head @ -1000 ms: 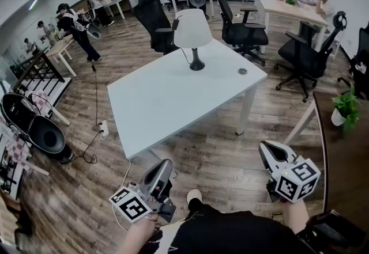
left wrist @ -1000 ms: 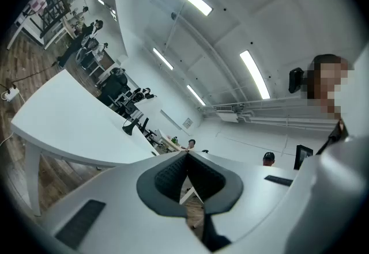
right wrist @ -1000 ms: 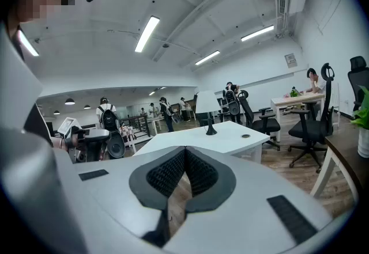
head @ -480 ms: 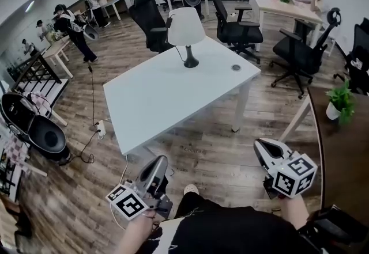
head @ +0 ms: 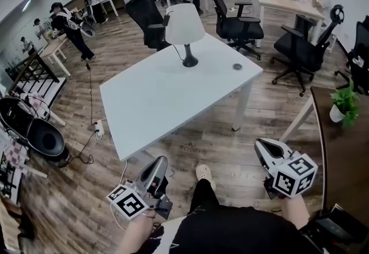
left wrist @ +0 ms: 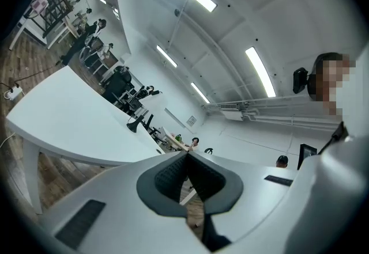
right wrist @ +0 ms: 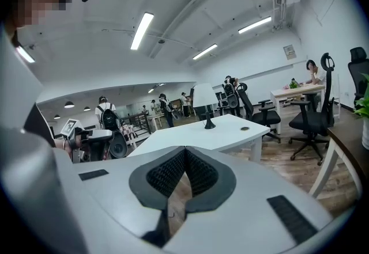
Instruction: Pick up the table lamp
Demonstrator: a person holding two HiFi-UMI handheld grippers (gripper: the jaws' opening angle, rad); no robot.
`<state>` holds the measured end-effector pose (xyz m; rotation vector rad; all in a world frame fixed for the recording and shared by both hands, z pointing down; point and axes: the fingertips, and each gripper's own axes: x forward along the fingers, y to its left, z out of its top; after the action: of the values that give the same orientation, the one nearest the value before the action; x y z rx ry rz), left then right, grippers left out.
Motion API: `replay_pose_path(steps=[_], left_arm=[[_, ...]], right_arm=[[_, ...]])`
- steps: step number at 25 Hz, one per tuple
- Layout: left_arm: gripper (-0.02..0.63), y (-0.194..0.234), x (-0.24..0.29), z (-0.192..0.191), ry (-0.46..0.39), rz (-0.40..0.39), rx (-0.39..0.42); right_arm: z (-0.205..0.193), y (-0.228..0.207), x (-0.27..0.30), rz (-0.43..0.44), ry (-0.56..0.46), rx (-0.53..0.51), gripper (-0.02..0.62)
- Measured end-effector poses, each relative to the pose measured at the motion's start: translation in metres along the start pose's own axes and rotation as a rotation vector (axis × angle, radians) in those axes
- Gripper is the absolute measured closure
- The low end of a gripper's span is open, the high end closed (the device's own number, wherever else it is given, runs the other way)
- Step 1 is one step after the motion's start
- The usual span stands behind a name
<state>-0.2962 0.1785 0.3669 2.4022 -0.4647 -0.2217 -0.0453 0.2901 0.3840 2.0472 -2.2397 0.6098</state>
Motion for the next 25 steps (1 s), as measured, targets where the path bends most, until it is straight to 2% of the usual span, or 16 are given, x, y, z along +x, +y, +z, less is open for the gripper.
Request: replay_pose_path(steps=[2,7,16,25], left_arm=[[0.591,0.006,0.013,0.003,0.01,-0.01,-0.01],[0.591,0.019,0.055,0.018,0.029,-0.043,-0.026],[0.591,0.066,0.129,0.054,0.038,-0.07,-0.012],[0.591,0.115,0.215,0.119,0.014,-0.091,0.04]], right_arm=[[0.007,-0.006,0.007,-0.029,-0.006,0.007,0.58],[0.024,-0.025,0.033,-0.04,-0.004,0.013,0.58],[0.059,-0.076,0.09,-0.074,-0.049,0.029,0.58],[0.117,-0.122,0.173,-0.074,-0.086,0.023,0.58]])
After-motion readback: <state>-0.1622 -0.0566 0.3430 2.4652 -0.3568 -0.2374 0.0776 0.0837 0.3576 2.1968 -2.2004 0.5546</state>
